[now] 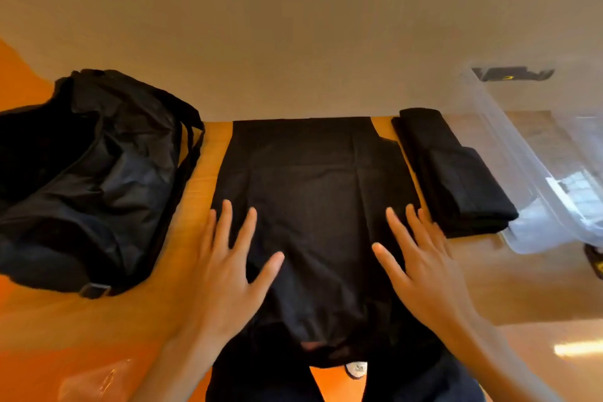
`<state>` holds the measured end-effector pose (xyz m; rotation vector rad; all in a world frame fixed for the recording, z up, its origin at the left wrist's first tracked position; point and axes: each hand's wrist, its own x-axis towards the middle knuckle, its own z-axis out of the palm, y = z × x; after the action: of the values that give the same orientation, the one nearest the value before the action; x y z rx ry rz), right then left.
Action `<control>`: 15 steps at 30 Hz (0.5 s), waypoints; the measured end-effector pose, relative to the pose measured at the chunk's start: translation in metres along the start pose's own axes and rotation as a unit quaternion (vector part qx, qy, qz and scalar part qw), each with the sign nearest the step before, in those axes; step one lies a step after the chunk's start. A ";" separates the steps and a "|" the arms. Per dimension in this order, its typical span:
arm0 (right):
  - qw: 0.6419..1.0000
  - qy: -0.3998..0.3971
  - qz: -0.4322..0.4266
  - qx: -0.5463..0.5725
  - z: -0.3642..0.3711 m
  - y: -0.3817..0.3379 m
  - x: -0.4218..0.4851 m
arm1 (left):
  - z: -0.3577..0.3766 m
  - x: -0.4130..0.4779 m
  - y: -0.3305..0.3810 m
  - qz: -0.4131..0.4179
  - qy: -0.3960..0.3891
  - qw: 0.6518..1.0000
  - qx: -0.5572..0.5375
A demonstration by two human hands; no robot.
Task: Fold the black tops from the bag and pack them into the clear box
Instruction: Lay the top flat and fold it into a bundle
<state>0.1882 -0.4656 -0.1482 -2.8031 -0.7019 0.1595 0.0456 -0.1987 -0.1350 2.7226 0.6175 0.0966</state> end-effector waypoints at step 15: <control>0.948 0.194 -0.248 0.035 0.040 0.027 -0.082 | 0.046 -0.098 -0.028 0.216 0.153 0.964 0.030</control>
<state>0.1218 -0.5196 -0.1904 -2.3846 -1.2250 -0.4359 -0.0476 -0.2319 -0.1865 2.8777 0.0888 0.6234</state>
